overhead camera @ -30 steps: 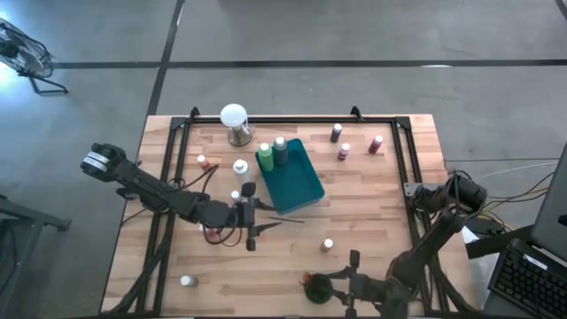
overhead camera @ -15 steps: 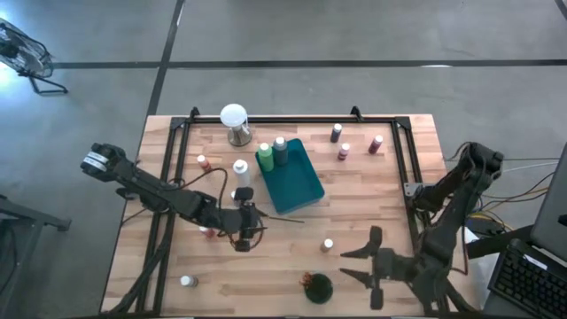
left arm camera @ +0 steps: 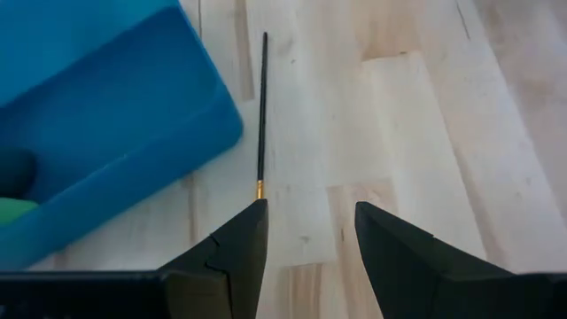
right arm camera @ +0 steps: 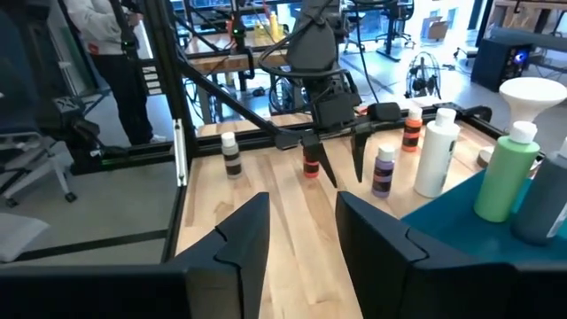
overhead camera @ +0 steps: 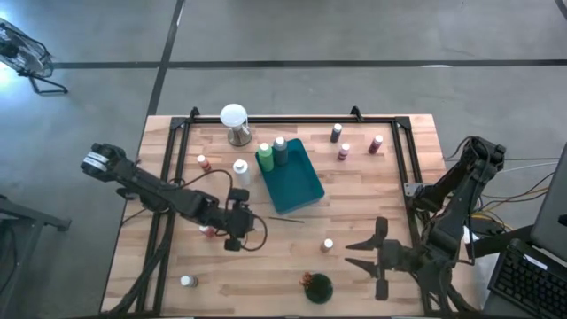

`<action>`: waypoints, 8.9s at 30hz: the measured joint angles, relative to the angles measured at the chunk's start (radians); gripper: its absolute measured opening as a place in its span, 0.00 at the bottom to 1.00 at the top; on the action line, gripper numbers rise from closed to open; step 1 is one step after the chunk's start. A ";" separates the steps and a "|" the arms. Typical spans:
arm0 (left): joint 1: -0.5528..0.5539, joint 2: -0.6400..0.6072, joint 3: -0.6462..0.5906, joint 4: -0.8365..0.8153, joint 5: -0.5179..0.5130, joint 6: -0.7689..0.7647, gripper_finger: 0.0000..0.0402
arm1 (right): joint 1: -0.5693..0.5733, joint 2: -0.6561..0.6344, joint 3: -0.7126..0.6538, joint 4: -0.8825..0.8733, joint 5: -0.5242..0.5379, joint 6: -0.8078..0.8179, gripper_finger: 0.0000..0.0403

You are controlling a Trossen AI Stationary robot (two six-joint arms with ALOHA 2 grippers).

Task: Pick & Place Paint Supplies
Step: Put the gold paint brush into the green cup

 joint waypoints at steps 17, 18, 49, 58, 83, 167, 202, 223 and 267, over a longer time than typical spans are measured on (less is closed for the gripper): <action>0.194 0.178 -0.002 0.058 0.224 0.156 0.44 | -0.024 -0.009 0.000 -0.082 0.001 -0.009 0.42; 0.203 0.192 -0.002 0.057 0.235 0.156 0.44 | -0.025 -0.009 0.000 -0.086 0.001 -0.007 0.42; 0.288 0.300 0.000 0.105 0.327 0.080 0.23 | -0.042 -0.014 -0.001 -0.115 0.003 0.004 0.26; 0.279 0.300 0.000 0.098 0.321 0.072 0.06 | -0.042 -0.014 -0.001 -0.115 0.002 -0.012 0.22; 0.109 0.261 0.192 -0.143 0.017 0.288 0.00 | -0.045 -0.033 -0.001 -0.142 0.001 0.000 0.32; 0.038 0.258 0.443 -0.198 -0.266 0.620 0.04 | -0.893 0.404 -0.034 0.336 -1.090 -0.315 0.03; 0.001 -0.082 0.126 0.299 -0.159 0.210 0.45 | -0.121 0.188 0.205 0.250 -0.103 -0.520 0.02; 0.004 -0.115 0.046 0.444 -0.111 0.203 0.44 | -0.092 0.312 0.312 0.079 -0.153 -0.107 0.03; 0.026 -0.114 0.046 0.475 -0.113 0.212 0.44 | -0.079 0.404 -0.025 0.580 -0.210 -0.079 0.02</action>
